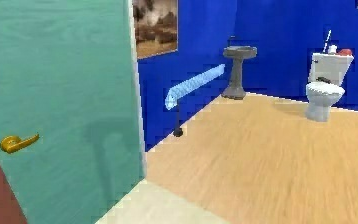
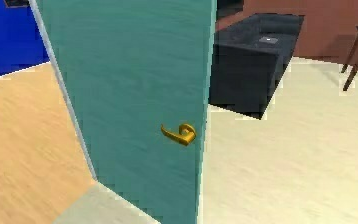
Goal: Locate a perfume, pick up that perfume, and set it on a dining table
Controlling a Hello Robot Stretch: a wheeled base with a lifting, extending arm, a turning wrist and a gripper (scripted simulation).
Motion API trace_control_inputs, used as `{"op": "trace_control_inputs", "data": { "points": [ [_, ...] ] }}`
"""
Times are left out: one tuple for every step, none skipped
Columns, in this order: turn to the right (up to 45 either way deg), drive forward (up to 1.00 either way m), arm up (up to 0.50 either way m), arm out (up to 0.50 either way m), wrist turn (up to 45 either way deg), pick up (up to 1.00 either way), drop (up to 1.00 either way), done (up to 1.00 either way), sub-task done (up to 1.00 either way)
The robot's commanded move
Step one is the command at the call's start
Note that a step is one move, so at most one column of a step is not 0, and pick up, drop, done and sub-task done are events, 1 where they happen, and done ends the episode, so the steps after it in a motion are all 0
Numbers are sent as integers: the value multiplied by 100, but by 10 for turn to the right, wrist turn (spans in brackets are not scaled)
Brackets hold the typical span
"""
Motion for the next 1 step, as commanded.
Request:
{"op": "trace_control_inputs", "data": {
  "points": [
    [330, 0, 0, 0, 0, 0, 0, 0, 0]
  ]
}}
